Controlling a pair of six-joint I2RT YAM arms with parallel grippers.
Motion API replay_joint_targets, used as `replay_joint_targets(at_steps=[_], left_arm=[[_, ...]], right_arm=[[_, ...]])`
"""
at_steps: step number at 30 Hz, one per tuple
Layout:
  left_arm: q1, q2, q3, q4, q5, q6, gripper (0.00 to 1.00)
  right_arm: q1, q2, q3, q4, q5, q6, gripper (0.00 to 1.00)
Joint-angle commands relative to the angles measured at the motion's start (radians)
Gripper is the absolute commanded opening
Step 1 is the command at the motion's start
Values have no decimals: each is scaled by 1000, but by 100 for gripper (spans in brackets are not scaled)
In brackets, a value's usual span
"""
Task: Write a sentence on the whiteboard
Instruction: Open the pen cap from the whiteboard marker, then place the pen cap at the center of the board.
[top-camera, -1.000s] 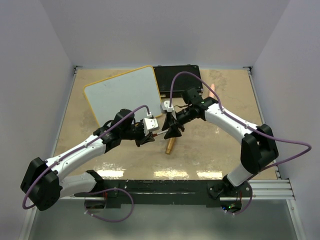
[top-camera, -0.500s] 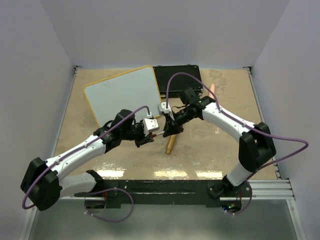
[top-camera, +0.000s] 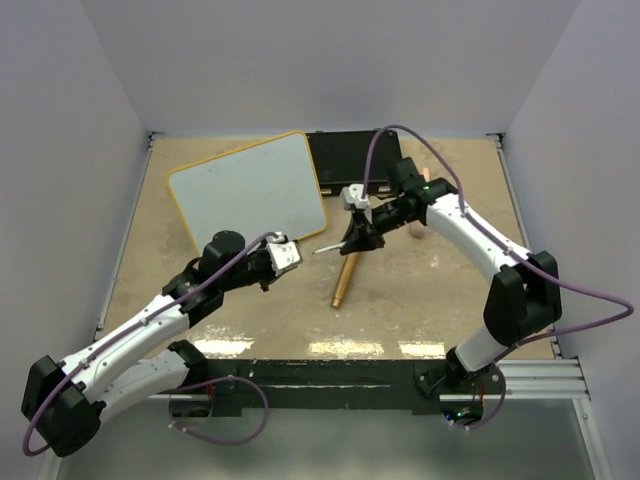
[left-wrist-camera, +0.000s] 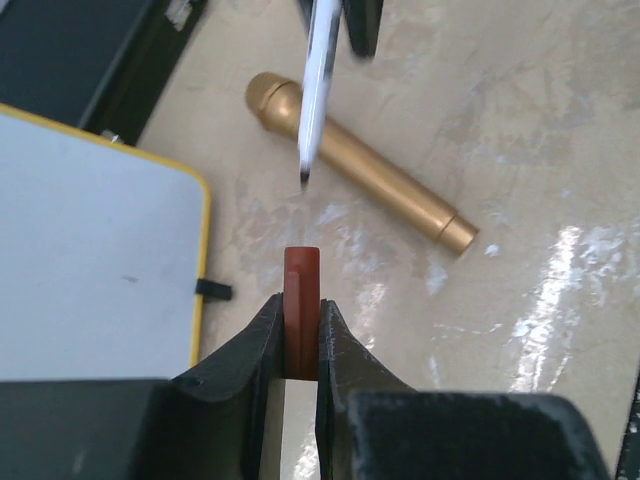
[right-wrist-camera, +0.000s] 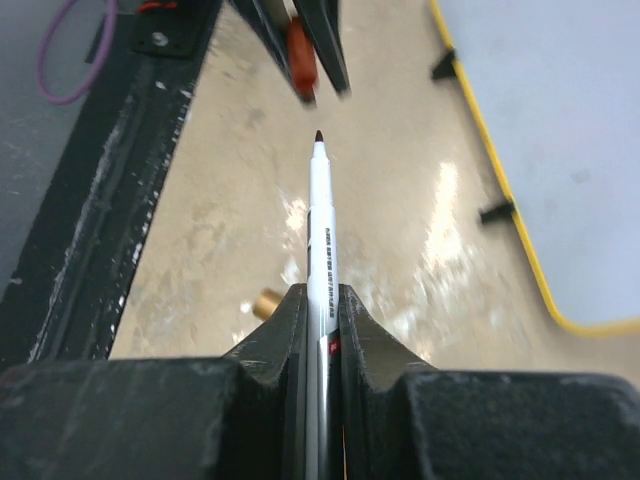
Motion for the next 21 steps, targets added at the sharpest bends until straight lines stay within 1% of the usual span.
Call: replay_joint_targets(at_steps=[1,5,7,8,9,10,11,12,13,14,15,16,18,19,21], left_arm=[[26,-50,-33,55,-134,78,0],[31,-33,-22,49,-126,58,0],[31,-1,-2,41,-94,-50,0],[29,14,15,52,-82,-128,0],[29,54,20,56,-59,-308,0],[25,75,21,58,-42,-403,0],[0,95,14,56,-64,-489,0],[-23,123,-3,62,-98,-613,0],[-52,134,-40,78,-215,-653,0],[-108,143,-58,93,-285,-717,0],[-132,158,-78,108,-352,-753,0],[-153,169,-109,175,-429,-779,0],[-173,207,-125,220,-498,-839,0],[-198,223,-128,249,-561,-841,0],[-216,272,-123,276,-614,-842,0]], right_arm=[[-110,-61,32,-139,15,-103,0],[-134,-95,24,-105,32,-84,0],[-159,-124,11,-53,37,13,0],[-196,-141,-8,72,38,81,0],[-216,-194,-35,155,46,248,0],[-233,-222,-99,241,63,331,0],[-265,-256,-135,413,90,408,0],[-274,-283,-169,486,96,529,0],[-282,-323,-216,531,109,563,0],[-285,-336,-233,606,121,602,0],[-286,-340,-241,614,119,626,0],[-286,-330,-241,616,119,633,0],[-285,-308,-233,602,112,631,0],[-286,-296,-232,598,113,630,0],[-285,-291,-232,598,121,631,0]])
